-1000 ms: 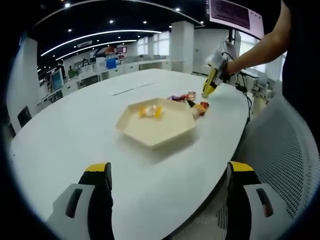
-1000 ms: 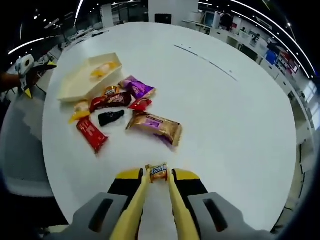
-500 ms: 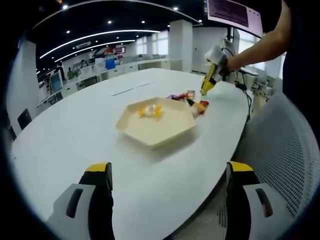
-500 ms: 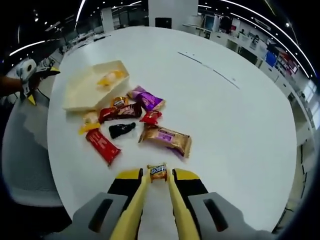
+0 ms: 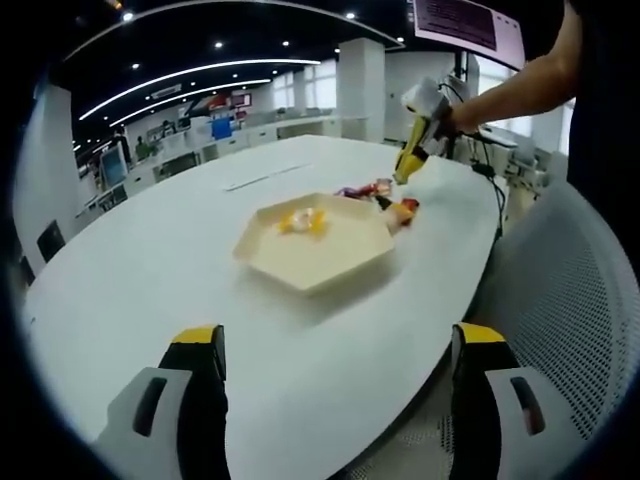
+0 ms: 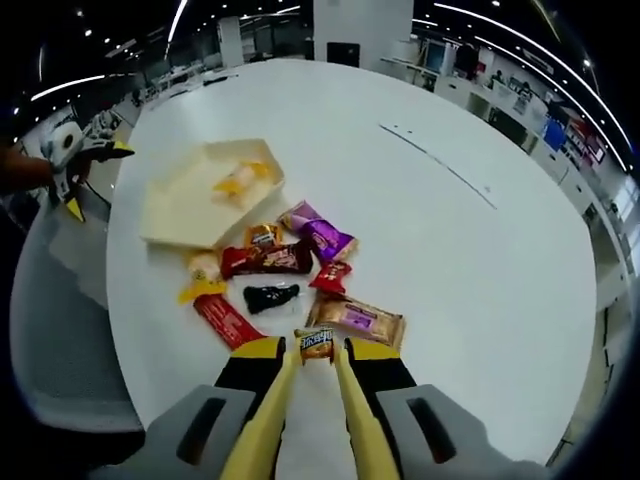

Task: Place the target food into the container with the food tongs after gripping and lifting it, then release it inside without dropping or visibly crushing the food.

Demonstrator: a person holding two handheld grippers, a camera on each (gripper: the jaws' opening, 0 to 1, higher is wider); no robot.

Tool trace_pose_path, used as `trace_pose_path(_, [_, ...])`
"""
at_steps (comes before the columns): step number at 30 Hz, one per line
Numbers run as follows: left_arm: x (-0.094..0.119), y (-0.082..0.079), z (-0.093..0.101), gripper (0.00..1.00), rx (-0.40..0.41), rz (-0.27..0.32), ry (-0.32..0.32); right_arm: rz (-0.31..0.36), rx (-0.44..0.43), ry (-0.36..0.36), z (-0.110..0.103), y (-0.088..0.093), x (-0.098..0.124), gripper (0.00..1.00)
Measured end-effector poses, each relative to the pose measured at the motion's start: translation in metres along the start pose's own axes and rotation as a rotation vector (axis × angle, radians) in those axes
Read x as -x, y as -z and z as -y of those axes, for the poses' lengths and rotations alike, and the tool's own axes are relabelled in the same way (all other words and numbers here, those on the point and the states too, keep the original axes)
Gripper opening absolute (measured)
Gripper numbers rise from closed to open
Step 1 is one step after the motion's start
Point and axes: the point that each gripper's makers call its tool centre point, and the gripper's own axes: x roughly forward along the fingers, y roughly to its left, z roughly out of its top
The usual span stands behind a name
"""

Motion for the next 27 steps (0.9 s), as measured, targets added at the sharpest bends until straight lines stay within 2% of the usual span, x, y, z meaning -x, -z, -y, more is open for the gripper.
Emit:
trace_pose_path(7, [0.0,0.0,0.0,0.9,-0.005,-0.001,0.0,0.017,0.003,-0.022,-0.008,-0.023,0.002,0.22])
trace_pose_path(12, [0.0,0.0,0.0,0.89,-0.008,-0.001,-0.002,0.027,0.045,-0.038,-0.017,-0.045,0.0,0.22])
trace_pose_path(20, [0.0,0.003,-0.001,0.89,-0.019,-0.013,-0.011,0.078,0.099,-0.078,-0.04,-0.093,-0.001,0.23])
trace_pose_path(27, [0.0,0.002,-0.001,0.89,-0.021,-0.011,-0.012,0.092,0.147,-0.113,-0.06,-0.122,-0.014,0.23])
